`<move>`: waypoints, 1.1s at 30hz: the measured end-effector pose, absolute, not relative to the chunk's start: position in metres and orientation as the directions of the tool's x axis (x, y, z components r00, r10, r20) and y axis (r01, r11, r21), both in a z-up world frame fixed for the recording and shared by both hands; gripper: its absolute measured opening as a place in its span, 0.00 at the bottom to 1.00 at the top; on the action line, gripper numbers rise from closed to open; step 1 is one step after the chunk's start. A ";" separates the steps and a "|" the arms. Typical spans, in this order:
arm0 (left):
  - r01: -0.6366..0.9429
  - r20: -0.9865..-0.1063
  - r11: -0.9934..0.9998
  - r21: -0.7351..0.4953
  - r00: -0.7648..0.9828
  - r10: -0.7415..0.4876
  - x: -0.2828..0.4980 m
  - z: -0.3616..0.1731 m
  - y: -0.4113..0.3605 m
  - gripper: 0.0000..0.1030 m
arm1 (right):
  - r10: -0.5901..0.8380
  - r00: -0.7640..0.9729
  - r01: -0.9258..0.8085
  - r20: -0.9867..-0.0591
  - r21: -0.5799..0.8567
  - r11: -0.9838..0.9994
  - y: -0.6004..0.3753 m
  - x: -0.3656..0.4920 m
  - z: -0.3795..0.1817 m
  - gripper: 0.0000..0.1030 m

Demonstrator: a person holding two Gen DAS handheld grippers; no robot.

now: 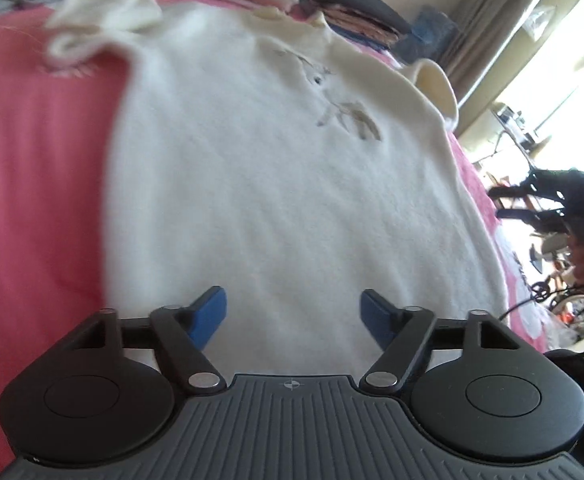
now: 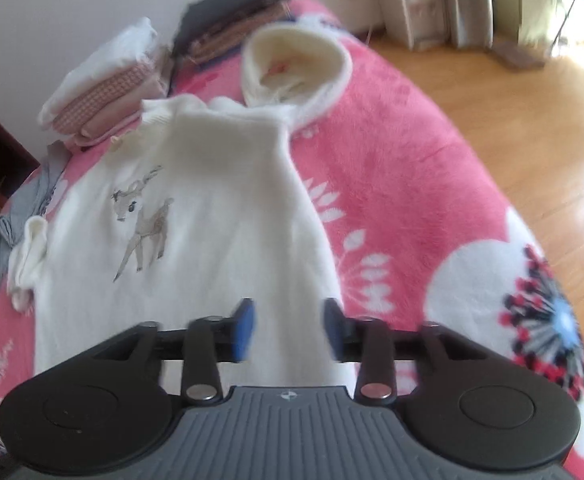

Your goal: Fold clothes

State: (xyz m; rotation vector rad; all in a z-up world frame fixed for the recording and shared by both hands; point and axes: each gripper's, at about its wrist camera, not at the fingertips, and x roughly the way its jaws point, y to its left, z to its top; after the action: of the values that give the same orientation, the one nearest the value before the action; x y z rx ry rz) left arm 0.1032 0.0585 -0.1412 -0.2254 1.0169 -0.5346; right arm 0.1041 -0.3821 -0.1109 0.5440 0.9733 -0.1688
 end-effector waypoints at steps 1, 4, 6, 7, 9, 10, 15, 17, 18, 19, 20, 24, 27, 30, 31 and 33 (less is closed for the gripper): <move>0.321 -0.752 0.850 -0.418 0.403 -0.522 0.104 -0.143 0.056 0.90 | 0.109 0.562 0.383 -0.820 0.375 0.844 -0.388 0.110 -0.114 0.49; 0.338 -0.744 0.844 -0.417 0.406 -0.530 0.101 -0.145 0.054 0.97 | 0.148 0.549 0.428 -0.823 0.429 0.796 -0.401 0.115 -0.126 0.51; 0.348 -0.739 0.838 -0.420 0.405 -0.539 0.098 -0.148 0.055 1.00 | 0.171 0.526 0.460 -0.833 0.448 0.767 -0.407 0.109 -0.135 0.51; 0.352 -0.738 0.836 -0.422 0.403 -0.542 0.097 -0.150 0.055 1.00 | 0.167 0.510 0.469 -0.844 0.436 0.768 -0.408 0.103 -0.140 0.51; 0.347 -0.743 0.835 -0.426 0.393 -0.542 0.098 -0.155 0.057 1.00 | 0.181 0.475 0.488 -0.861 0.429 0.760 -0.409 0.089 -0.151 0.51; 0.343 -0.746 0.836 -0.429 0.388 -0.542 0.099 -0.158 0.057 1.00 | 0.189 0.457 0.497 -0.869 0.426 0.756 -0.410 0.082 -0.156 0.50; 0.342 -0.729 0.826 -0.448 0.395 -0.559 0.098 -0.160 0.062 1.00 | 0.356 0.420 0.529 -0.834 0.545 0.651 -0.407 0.047 -0.167 0.50; 0.343 -0.726 0.830 -0.439 0.409 -0.553 0.097 -0.160 0.061 1.00 | 0.398 0.393 0.537 -0.829 0.558 0.633 -0.401 0.040 -0.168 0.41; 0.344 -0.729 0.835 -0.430 0.413 -0.546 0.096 -0.160 0.059 1.00 | 0.381 0.396 0.532 -0.835 0.547 0.646 -0.396 0.037 -0.162 0.38; 0.346 -0.732 0.839 -0.419 0.419 -0.538 0.094 -0.159 0.058 1.00 | 0.380 0.415 0.509 -0.826 0.557 0.656 -0.390 0.037 -0.153 0.36; 0.350 -0.734 0.844 -0.407 0.424 -0.530 0.093 -0.159 0.057 1.00 | 0.408 0.442 0.468 -0.799 0.593 0.655 -0.381 0.040 -0.143 0.36; 0.364 -0.744 0.861 -0.355 0.448 -0.496 0.086 -0.158 0.052 1.00 | 0.551 0.451 0.227 -0.702 0.687 0.690 -0.322 0.062 -0.107 0.37; 0.372 -0.748 0.869 -0.326 0.460 -0.478 0.083 -0.158 0.049 1.00 | 0.580 0.439 0.112 -0.686 0.683 0.722 -0.297 0.066 -0.093 0.37; 0.375 -0.746 0.871 -0.319 0.467 -0.475 0.082 -0.159 0.048 1.00 | 0.512 0.486 0.210 -0.708 0.664 0.718 -0.321 0.052 -0.096 0.38; 0.375 -0.746 0.870 -0.319 0.467 -0.475 0.081 -0.159 0.048 1.00 | 0.489 0.489 0.249 -0.723 0.652 0.716 -0.328 0.047 -0.100 0.38; 0.381 -0.746 0.870 -0.314 0.467 -0.474 0.081 -0.160 0.048 1.00 | 0.442 0.488 0.324 -0.753 0.626 0.710 -0.341 0.036 -0.107 0.38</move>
State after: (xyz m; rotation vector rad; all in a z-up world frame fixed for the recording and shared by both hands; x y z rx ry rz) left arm 0.0811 0.0478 -0.1601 -0.1087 0.9492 -0.5256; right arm 0.0363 -0.3414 -0.1067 0.8211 1.0930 0.0820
